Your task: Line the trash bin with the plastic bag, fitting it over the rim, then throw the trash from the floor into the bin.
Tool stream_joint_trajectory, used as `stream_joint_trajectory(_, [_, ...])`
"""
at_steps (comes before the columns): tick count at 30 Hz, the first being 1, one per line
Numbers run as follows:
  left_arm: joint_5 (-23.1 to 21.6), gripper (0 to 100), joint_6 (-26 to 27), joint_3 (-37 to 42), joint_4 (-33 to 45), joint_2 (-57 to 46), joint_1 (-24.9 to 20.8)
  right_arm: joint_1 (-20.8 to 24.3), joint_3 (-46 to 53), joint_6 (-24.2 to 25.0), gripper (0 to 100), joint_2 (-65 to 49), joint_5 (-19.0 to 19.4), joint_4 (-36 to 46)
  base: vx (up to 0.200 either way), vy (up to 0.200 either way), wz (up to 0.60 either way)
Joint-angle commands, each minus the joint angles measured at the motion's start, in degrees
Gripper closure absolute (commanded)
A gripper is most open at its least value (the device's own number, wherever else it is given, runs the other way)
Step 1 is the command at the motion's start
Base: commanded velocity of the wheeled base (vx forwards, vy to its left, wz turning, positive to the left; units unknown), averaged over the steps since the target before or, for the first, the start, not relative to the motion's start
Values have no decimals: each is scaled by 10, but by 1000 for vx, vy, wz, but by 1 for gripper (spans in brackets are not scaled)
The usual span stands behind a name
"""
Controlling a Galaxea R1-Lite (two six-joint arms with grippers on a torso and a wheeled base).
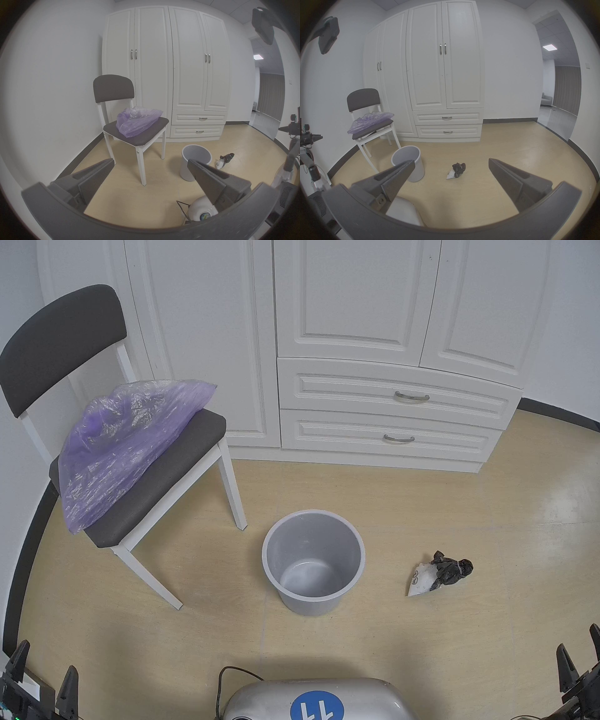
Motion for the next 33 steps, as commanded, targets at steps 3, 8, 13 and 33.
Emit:
stream_joint_trajectory(3, [0,0,0,9,0,-8,0,1,9,0,0,-9,0,0,0,0,0])
stream_joint_trajectory(8, [0,0,0,9,0,-8,0,1,9,0,0,-9,0,0,0,0,0])
stream_joint_trajectory(13, [0,0,0,9,0,-8,0,1,9,0,0,-9,0,0,0,0,0])
stream_joint_trajectory(33, [0,0,0,9,0,-8,0,0,9,-3,0,-9,0,0,0,0,0])
